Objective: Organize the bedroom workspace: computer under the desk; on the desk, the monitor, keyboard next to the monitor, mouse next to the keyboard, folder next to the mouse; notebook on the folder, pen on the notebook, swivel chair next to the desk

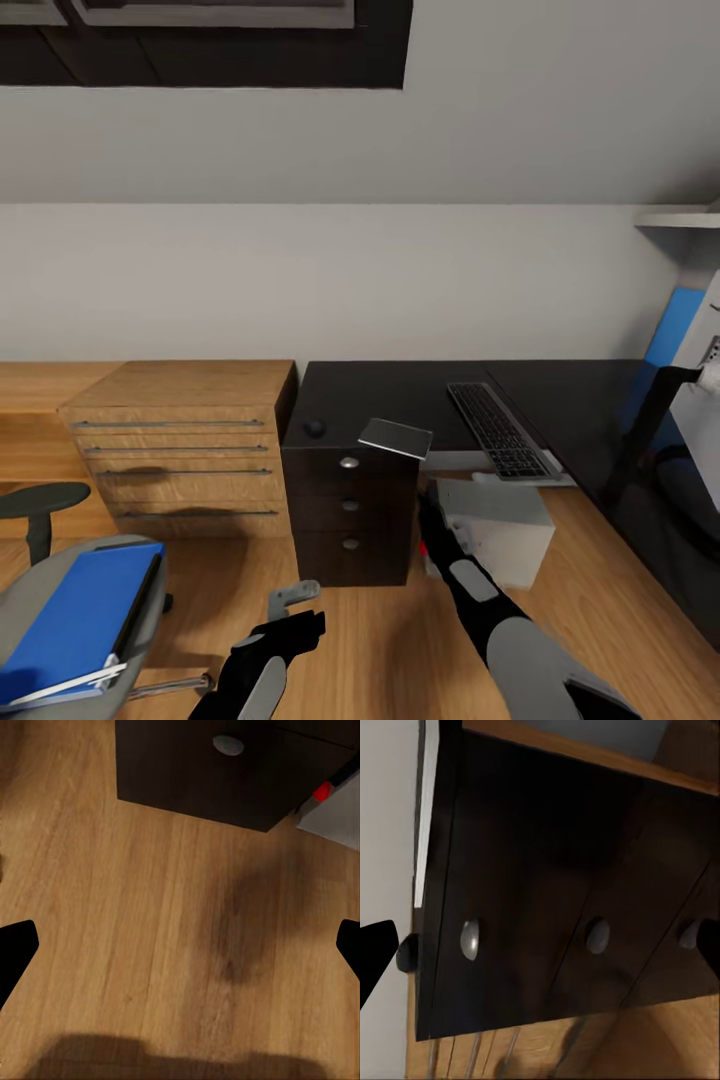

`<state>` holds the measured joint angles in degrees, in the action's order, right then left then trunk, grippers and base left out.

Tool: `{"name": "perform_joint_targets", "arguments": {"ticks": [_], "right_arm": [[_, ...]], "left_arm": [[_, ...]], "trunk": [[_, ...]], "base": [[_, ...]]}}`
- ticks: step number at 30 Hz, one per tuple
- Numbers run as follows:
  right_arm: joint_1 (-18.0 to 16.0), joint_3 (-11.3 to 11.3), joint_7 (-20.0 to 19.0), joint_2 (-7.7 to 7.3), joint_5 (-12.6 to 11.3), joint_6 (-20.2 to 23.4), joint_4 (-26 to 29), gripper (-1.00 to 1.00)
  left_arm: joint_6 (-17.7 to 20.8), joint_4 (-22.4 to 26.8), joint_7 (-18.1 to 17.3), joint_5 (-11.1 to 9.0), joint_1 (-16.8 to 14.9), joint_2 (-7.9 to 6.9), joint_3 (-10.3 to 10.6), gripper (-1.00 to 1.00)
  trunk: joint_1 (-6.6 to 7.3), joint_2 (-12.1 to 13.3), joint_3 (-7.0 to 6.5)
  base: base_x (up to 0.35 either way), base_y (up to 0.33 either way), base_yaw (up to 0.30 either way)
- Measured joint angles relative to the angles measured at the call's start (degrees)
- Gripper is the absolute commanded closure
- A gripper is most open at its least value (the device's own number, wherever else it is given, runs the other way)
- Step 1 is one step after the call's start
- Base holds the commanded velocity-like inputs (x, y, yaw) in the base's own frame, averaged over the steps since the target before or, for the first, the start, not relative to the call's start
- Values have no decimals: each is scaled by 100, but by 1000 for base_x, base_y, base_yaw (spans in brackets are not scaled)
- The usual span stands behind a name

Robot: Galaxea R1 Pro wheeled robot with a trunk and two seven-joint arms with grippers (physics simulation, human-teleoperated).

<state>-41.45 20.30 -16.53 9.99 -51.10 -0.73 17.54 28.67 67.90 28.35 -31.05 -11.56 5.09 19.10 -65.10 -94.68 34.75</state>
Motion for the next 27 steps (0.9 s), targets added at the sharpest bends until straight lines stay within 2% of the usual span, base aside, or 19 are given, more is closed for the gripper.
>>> {"name": "perform_joint_targets", "arguments": {"ticks": [2, 4, 5, 6, 7, 10, 11, 14, 18, 21, 26, 27], "right_arm": [[5, 6, -5, 0, 188, -166, -182, -100], [37, 7, -9, -38, 529, -466, -434, -100], [121, 10, -5, -75, 919, -768, -630, -100], [183, 8, -2, -91, 1164, -947, -740, -100], [300, 3, 9, -114, 1613, -1274, -936, -100], [463, -37, 23, -132, 2230, -1741, -1185, -100], [539, -43, 31, -137, 2584, -2008, -1313, -100], [633, -18, 50, -147, 3062, -2356, -1483, -100], [834, -10, 74, -202, 3415, -2777, -1644, -100], [989, -11, 82, -279, 3508, -2965, -1687, -100], [1215, -7, 140, -455, 3575, -3152, -1717, -100], [1296, 0, 181, -537, 3582, -3189, -1722, -100]], "left_arm": [[0, 2, -1, 0, 0, -2, 0, -100], [0, 1, 0, 1, 0, -4, 6, -100], [-1, 1, -1, -1, 0, -3, 16, -100], [-3, -1, -3, -2, 0, -2, 25, -100], [-5, -11, -4, -8, 0, 2, 38, -100], [-8, -75, -10, -16, 0, 4, 55, -100], [-11, -172, -12, -17, 0, 7, 63, -100], [-18, -389, -18, -17, 0, 8, 89, -100], [-52, -850, -22, -13, 1, 10, 114, -100], [-241, -1199, -22, -5, 0, 15, 150, -100], [-1085, -1866, -25, -12, 1, 13, 401, -100], [-1477, -2122, -29, -20, 1, 10, 546, -100]], "trunk": [[44, 80, -36], [88, 160, -72], [110, 201, -89], [132, 241, -107], [154, 281, -125], [220, 401, -179], [242, 441, -197], [308, 562, -251], [395, 722, -323], [461, 843, -377], [571, 1043, -467], [593, 1083, -484]], "base": [[0, 0, 0], [0, 0, 0], [0, 0, 0], [0, 0, 0], [0, 0, 0], [0, 0, 0], [0, 0, 0], [0, 0, 0], [0, 0, 0], [0, 0, 0], [0, 0, 0], [0, 0, 0]]}}
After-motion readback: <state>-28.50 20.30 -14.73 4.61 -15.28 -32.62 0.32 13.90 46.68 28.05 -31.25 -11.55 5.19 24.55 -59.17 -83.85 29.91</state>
